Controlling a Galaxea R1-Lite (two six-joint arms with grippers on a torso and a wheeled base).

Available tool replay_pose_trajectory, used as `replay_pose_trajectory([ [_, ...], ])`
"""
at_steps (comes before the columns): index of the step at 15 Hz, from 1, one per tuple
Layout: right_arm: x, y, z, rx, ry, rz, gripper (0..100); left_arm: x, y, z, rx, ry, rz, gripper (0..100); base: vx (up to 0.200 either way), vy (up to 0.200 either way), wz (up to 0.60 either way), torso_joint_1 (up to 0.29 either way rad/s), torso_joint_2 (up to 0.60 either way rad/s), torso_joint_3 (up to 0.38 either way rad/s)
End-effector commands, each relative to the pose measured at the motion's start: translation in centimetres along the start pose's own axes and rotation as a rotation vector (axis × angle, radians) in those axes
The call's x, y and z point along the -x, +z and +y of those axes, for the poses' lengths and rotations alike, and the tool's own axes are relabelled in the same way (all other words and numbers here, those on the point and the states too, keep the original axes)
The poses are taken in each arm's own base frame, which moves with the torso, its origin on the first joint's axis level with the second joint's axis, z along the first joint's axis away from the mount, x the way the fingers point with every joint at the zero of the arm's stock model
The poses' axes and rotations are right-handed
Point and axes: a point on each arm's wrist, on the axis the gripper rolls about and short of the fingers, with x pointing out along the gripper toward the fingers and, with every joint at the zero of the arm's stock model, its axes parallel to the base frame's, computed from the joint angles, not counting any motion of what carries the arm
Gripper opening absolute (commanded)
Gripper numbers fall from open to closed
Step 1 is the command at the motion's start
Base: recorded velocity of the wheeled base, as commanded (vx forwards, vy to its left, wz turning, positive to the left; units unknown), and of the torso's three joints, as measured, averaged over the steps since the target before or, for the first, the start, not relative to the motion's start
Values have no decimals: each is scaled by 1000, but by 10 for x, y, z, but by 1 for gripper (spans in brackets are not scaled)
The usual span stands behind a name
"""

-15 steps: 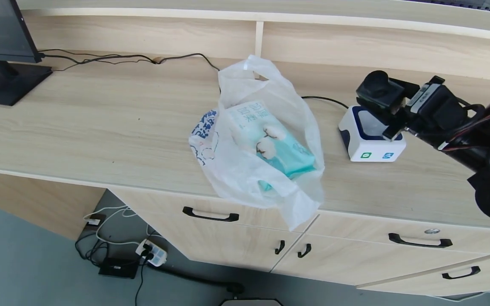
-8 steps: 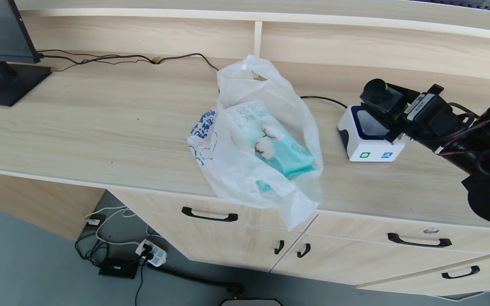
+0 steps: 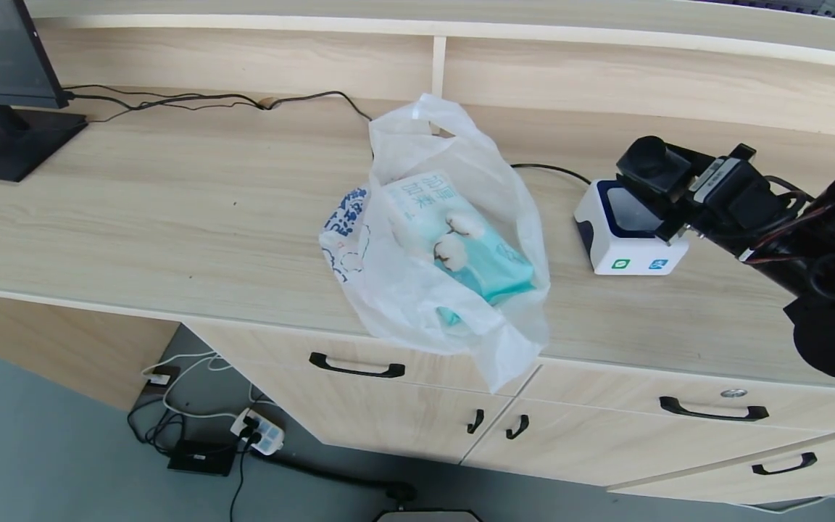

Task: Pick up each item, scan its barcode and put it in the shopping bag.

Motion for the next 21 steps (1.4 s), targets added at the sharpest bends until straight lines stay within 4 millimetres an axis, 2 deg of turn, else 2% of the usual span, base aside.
replay_pose_trajectory([
  [1, -1, 1, -2, 3, -9, -3, 0, 0, 0, 0, 0, 0, 2, 100, 0, 0, 0, 0, 0, 0],
  [5, -1, 4, -6, -1, -21, -11, 0, 0, 0, 0, -2, 0, 0, 100, 0, 0, 0, 0, 0, 0],
  [7, 1, 17, -6, -29, -38, -17, 0, 0, 0, 0, 0, 0, 0, 100, 0, 0, 0, 0, 0, 0],
  [9, -4, 46, -9, -102, -116, -43, 0, 0, 0, 0, 0, 0, 4, 100, 0, 0, 0, 0, 0, 0],
  [10, -6, 70, -7, -158, -148, -62, 0, 0, 0, 0, -2, 0, 4, 100, 0, 0, 0, 0, 0, 0],
  [11, -9, 83, -1, -212, -160, -69, 0, 0, 0, 0, -2, 0, 4, 100, 0, 0, 0, 0, 0, 0],
  [12, -10, 105, 19, -337, -134, -76, 0, 0, 0, 0, -2, 0, 2, 100, 0, 0, 0, 0, 0, 0],
  [15, -10, 155, 29, -525, -209, -70, 0, 0, 0, 0, 0, 0, 4, 100, 0, 0, 0, 0, 0, 0],
  [17, -9, 163, 31, -581, -218, -69, 0, 0, 0, 0, -2, 0, 2, 100, 0, 0, 600, 5, 5, 2],
  [19, -9, 162, 33, -613, -211, -66, 0, 0, 0, 0, 0, 0, 2, 100, 0, 0, 600, -5, -2, 2],
  [21, -7, 154, 50, -700, -166, -27, 0, 0, 0, 0, -2, 0, 4, 100, 0, 0, 600, 12, 5, 2],
])
